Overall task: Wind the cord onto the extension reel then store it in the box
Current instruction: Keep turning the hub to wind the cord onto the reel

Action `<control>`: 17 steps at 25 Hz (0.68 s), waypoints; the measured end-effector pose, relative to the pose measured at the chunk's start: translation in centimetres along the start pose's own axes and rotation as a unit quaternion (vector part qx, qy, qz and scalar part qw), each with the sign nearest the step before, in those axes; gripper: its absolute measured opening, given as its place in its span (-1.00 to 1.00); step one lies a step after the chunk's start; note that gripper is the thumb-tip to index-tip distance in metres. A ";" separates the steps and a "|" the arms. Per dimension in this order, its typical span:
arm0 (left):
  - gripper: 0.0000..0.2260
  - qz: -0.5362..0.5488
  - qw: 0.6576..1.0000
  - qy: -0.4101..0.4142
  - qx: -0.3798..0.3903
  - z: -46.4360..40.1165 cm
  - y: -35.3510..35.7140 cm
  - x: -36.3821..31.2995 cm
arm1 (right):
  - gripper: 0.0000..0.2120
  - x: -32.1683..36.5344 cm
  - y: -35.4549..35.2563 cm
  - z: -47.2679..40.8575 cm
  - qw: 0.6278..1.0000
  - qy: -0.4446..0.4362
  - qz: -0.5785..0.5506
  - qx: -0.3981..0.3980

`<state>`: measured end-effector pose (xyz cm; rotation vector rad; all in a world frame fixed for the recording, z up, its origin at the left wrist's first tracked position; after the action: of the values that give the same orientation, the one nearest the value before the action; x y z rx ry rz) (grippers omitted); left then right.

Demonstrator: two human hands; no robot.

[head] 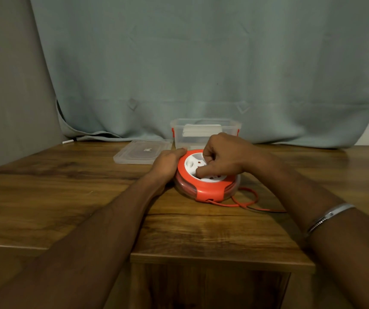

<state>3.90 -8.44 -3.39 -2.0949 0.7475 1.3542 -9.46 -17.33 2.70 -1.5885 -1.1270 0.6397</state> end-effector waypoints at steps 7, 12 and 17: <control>-0.70 0.018 1.000 0.002 -0.008 -0.3 -0.2 0.2 | -0.58 -0.1 0.2 -0.4 0.998 -0.013 -0.054 -0.011; -0.71 0.025 1.000 0.004 -0.003 -0.4 -0.2 0.3 | -0.58 -2.4 -1.4 -0.1 0.986 -0.048 -0.155 0.042; -0.72 0.039 0.999 -0.020 0.016 -0.3 -0.1 0.3 | -0.25 -2.6 -0.5 -0.3 0.980 -0.061 -0.146 0.117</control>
<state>4.29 -8.62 -3.56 -2.0267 0.8363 1.4108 -10.47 -19.80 2.91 -1.1695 -1.2938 0.6530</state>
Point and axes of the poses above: each hand's wrist, its own z-axis away from the middle knuckle, its own y-axis out of the palm, x = y × z, the point moved 4 cm from there along -z, towards the middle knuckle, and after that the axes turned 10 degrees about y, right-handed, at the moved point
